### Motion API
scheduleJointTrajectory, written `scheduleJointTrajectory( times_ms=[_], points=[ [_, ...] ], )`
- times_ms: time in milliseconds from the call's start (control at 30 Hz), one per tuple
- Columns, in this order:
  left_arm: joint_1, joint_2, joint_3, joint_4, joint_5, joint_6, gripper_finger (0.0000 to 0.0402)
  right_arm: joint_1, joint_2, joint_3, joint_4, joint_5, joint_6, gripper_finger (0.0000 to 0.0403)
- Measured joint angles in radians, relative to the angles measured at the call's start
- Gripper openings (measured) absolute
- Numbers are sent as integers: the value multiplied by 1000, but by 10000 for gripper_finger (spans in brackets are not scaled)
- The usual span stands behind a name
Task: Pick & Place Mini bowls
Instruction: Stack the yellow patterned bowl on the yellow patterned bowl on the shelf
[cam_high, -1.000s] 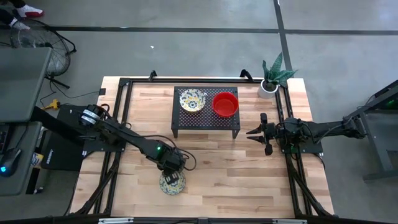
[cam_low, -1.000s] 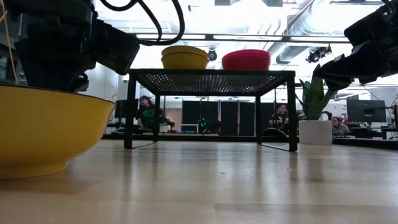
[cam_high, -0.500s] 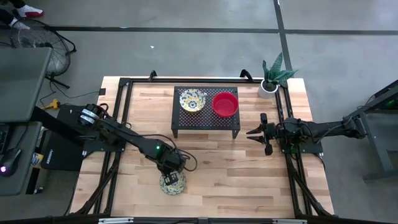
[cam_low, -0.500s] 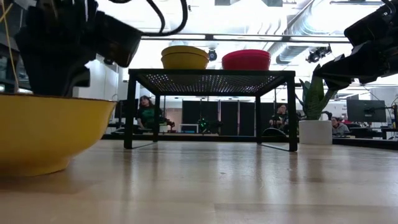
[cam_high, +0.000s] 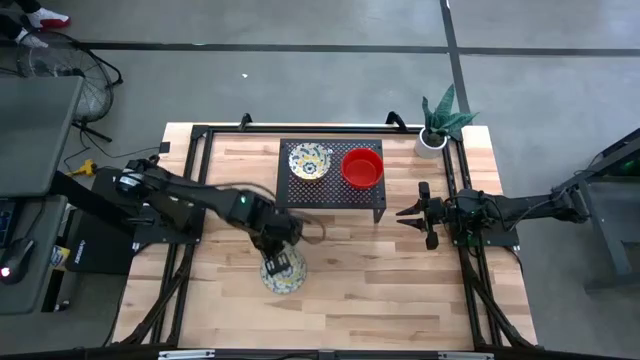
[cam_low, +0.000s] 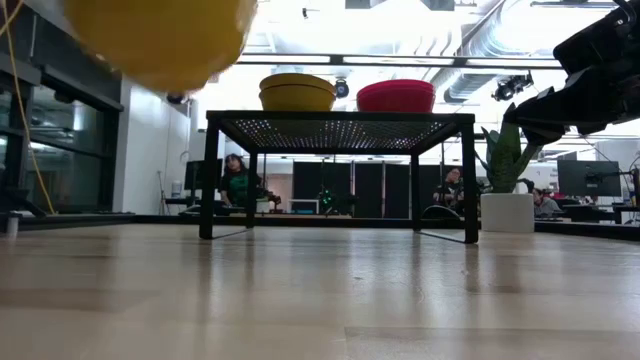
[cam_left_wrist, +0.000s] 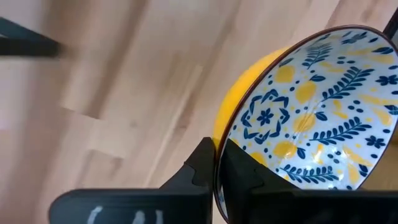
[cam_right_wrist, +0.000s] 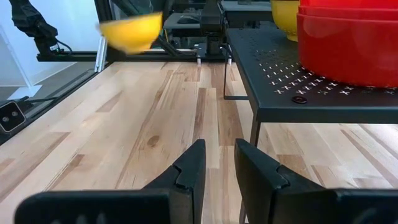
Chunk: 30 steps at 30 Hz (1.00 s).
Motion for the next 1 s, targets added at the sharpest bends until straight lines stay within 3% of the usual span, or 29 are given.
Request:
scheduleJointTrajectory(
  times_ms=[200, 367, 733, 1000],
  points=[
    [105, -1, 260, -286, -68, 126, 4, 0, 0, 0, 0, 0, 0, 73],
    [222, -4, 405, -391, -128, 278, 4, 0, 0, 0, 0, 0, 0, 73],
    [452, -3, 427, -331, -86, 572, 4, 0, 0, 0, 0, 0, 0, 73],
    [540, -3, 428, -269, -44, 620, 4, 0, 0, 0, 0, 0, 0, 73]
  ],
)
